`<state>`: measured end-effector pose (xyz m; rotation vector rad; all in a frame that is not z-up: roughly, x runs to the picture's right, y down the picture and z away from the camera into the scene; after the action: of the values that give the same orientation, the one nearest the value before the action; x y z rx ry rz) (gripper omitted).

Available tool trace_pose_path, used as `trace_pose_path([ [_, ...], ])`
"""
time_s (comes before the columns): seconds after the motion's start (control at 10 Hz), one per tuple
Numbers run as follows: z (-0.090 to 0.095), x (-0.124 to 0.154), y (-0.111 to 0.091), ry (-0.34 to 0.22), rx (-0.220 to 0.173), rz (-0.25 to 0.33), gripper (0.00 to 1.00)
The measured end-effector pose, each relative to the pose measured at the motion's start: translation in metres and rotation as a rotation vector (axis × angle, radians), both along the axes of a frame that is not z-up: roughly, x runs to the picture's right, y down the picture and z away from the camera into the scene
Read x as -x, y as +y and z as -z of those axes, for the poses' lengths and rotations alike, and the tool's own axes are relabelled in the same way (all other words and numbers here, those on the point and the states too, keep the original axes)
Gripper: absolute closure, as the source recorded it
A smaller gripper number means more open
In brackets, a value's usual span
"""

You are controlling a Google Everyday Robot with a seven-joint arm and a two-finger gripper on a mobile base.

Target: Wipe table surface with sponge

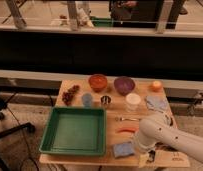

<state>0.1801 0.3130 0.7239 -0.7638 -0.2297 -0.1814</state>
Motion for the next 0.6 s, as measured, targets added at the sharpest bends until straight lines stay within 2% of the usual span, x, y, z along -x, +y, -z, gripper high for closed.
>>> trace_pose_path([
  [0.2,0.013,0.006,-0.004,-0.032,-0.071,0.022,0.20],
  [0.4,0.018,0.014,-0.005,-0.061,-0.130,0.041,0.20],
  [0.5,0.019,0.019,-0.003,-0.074,-0.157,0.046,0.20],
  [0.6,0.017,0.023,-0.003,-0.079,-0.159,0.050,0.20],
])
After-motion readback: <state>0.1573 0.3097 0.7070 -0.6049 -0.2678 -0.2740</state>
